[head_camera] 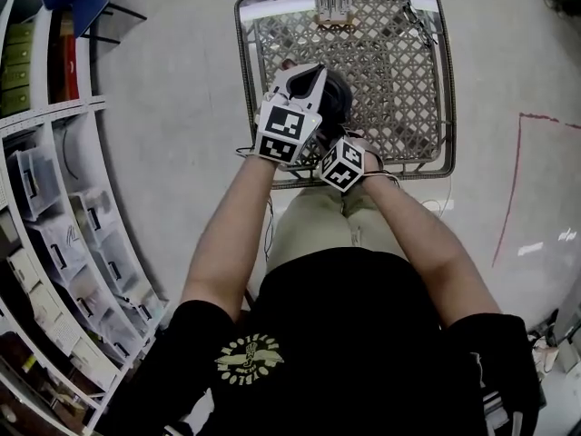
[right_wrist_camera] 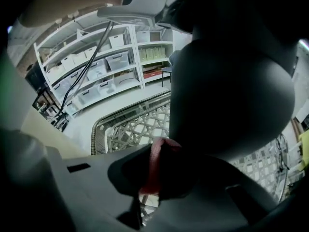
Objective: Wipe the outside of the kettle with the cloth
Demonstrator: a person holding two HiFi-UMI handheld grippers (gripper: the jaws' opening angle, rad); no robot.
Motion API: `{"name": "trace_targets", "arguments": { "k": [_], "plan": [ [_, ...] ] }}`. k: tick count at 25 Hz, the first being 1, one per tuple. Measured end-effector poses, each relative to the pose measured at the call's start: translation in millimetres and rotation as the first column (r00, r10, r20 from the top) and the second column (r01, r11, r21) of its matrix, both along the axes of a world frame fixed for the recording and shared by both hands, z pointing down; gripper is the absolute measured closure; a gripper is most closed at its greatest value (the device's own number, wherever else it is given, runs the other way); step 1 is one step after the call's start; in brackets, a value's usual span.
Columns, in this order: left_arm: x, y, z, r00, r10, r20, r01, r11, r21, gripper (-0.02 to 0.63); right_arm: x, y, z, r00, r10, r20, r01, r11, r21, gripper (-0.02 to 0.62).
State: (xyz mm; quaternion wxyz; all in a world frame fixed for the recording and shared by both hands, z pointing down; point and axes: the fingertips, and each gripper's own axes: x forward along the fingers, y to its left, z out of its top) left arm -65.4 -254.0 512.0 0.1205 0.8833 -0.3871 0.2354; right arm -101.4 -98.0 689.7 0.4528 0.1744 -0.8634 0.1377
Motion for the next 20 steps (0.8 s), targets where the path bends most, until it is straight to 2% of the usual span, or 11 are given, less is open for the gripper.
{"name": "trace_targets", "arguments": {
  "k": [3, 8, 11, 20],
  "plan": [
    [-0.2, 1.2, -1.4, 1.000, 0.004, -0.002, -0.004, 1.000, 0.004, 0.600, 9.9, -0.6, 2.7, 1.000, -0.012, -0.020, 0.012, 1.000, 0.002, 0.560],
    [0.6, 0.8, 2.3, 1.000, 0.005, -0.001, -0.005, 1.000, -0.005, 0.600, 56.0, -23.1, 9.7, 0.994, -0.008, -0.105, 0.012, 0.999, 0.036, 0.560],
    [0.9, 1.3, 2.6, 1.000, 0.008, -0.001, -0.008, 1.000, -0.011, 0.600, 83.6, -48.1, 3.3, 0.989, 0.040, -0.140, -0.030, 0.997, 0.076, 0.560],
    [-1.4, 1.4, -0.8, 1.000, 0.007, 0.000, -0.007, 1.000, -0.028, 0.600, 143.6, -86.0, -28.0, 0.970, 0.194, -0.147, -0.177, 0.976, 0.125, 0.560]
  ]
}}
